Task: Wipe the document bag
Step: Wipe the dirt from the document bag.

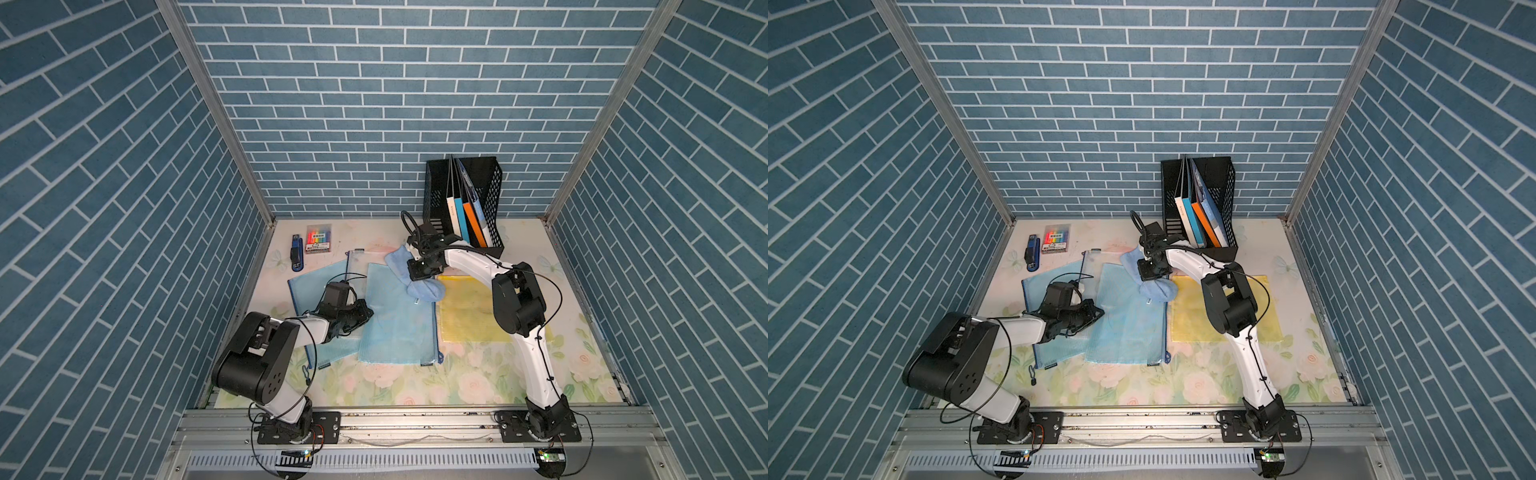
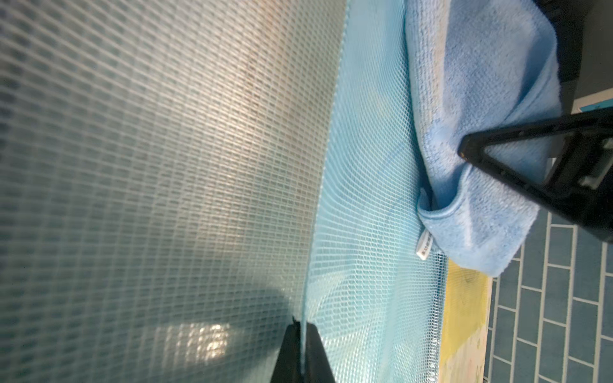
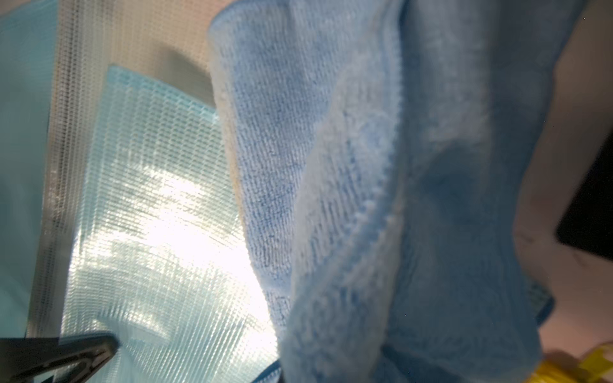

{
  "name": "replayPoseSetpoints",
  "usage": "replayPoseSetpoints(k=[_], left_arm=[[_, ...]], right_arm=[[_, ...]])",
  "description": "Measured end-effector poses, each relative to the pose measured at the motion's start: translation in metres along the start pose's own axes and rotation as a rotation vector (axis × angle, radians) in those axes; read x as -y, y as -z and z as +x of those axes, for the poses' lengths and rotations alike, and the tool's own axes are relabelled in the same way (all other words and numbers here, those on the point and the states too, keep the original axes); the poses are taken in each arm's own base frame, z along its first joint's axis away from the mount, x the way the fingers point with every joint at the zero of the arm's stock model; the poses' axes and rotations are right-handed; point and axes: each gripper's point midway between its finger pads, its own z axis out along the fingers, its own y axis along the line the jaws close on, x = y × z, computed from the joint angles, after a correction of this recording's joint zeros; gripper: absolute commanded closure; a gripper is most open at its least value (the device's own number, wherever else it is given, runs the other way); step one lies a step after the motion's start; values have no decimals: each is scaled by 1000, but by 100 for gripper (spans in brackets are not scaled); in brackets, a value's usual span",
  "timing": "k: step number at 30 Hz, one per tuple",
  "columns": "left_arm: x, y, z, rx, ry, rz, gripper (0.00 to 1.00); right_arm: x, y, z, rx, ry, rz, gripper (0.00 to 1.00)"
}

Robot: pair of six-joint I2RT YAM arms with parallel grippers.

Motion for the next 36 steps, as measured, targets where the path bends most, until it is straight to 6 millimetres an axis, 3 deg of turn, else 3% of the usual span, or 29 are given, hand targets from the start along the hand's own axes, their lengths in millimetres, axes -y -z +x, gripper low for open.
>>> replayPoseSetpoints(k=[4,9,11,13,16,23,26,28,31,34,36], left_arm=[[1,0,-2,7,9,2,100],[0,0,-2,9,16,1,100],[-3,0,0,5,24,-11,100],[-5,0,1,4,28,-14,100],[-4,0,-1,10,27,-12,100],[-6,1,-1,27,39,-8,100],[-7,2,1,31,47,-7,100],[-7,2,0,34,51,-4,100],[-5,2,-1,40,59,4,100],[-4,2,-3,47,66,11,100],[-3,2,-3,48,68,13,100]], right_arm=[[-50,-13,23,-52,75,-75,96],[-141,-19,55,-98,208,-243,95],[-160,-19,63,-101,237,-279,95],[-159,-18,66,-101,236,-290,96],[-130,-15,67,-109,181,-261,96],[4,16,45,-42,-58,-78,95],[31,29,37,-8,-93,-10,95],[27,32,36,0,-83,-7,95],[4,29,39,-5,-39,-28,95],[-38,22,49,-28,34,-80,95],[-79,19,54,-37,104,-138,95]])
